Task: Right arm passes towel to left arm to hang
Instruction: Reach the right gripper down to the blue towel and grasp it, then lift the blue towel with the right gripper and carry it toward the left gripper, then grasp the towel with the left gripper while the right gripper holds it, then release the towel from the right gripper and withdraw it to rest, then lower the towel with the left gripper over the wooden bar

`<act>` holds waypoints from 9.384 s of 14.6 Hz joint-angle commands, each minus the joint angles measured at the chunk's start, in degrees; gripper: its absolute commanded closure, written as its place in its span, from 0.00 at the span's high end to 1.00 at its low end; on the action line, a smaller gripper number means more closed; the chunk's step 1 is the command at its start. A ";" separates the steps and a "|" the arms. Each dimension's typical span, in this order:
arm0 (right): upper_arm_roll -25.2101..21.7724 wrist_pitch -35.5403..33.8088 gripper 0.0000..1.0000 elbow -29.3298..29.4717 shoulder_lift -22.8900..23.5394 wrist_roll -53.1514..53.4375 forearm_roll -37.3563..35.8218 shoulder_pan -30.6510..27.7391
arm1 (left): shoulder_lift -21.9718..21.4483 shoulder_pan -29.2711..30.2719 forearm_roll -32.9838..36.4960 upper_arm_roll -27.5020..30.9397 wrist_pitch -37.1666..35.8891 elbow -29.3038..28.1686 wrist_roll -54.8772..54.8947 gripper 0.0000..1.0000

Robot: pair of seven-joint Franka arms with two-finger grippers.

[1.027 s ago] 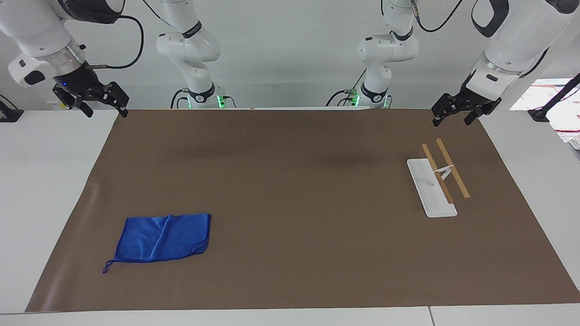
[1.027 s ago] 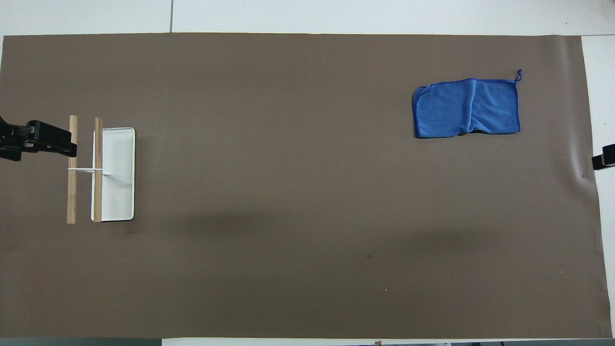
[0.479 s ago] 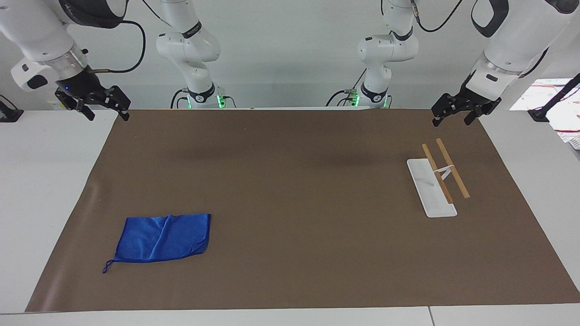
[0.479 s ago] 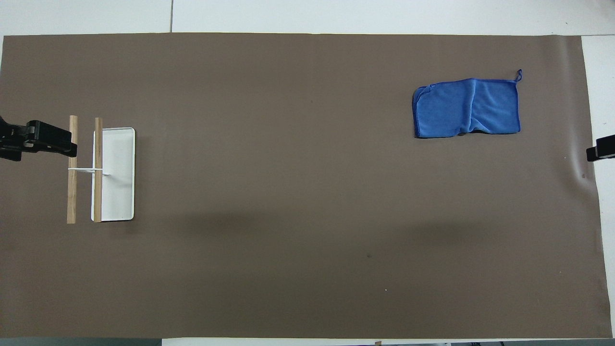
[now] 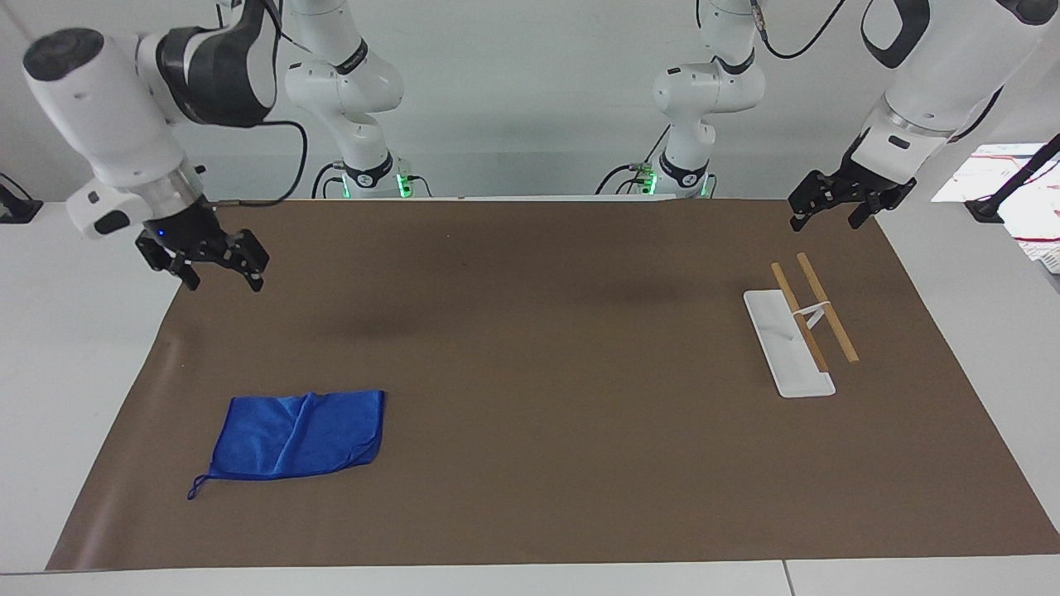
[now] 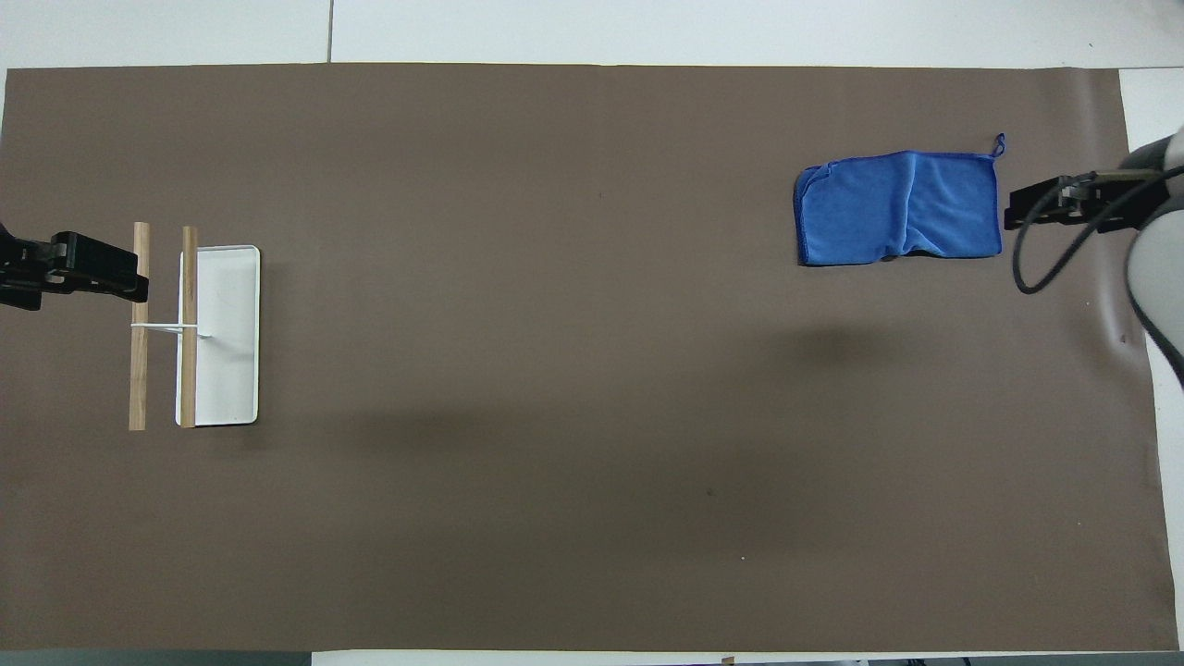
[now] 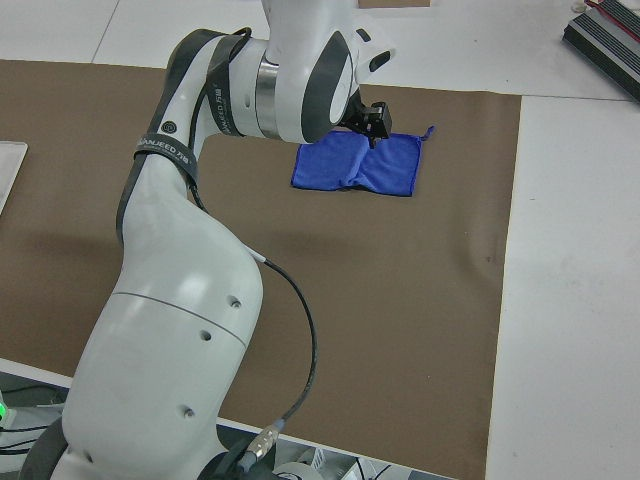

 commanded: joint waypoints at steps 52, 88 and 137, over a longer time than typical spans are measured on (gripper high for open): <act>10.96 -0.81 0.00 23.76 20.35 52.58 10.46 17.26 | -0.25 0.30 0.02 -0.07 -0.28 -0.23 -0.07 1.00; 16.32 6.50 0.00 30.62 17.63 86.89 11.60 28.88 | -5.96 -8.67 -32.05 -1.48 31.71 -24.75 -73.72 0.00; -4.85 -24.02 1.00 2.68 -10.05 0.24 -2.99 0.31 | -6.31 13.48 8.29 -1.04 51.48 -30.28 -10.00 0.00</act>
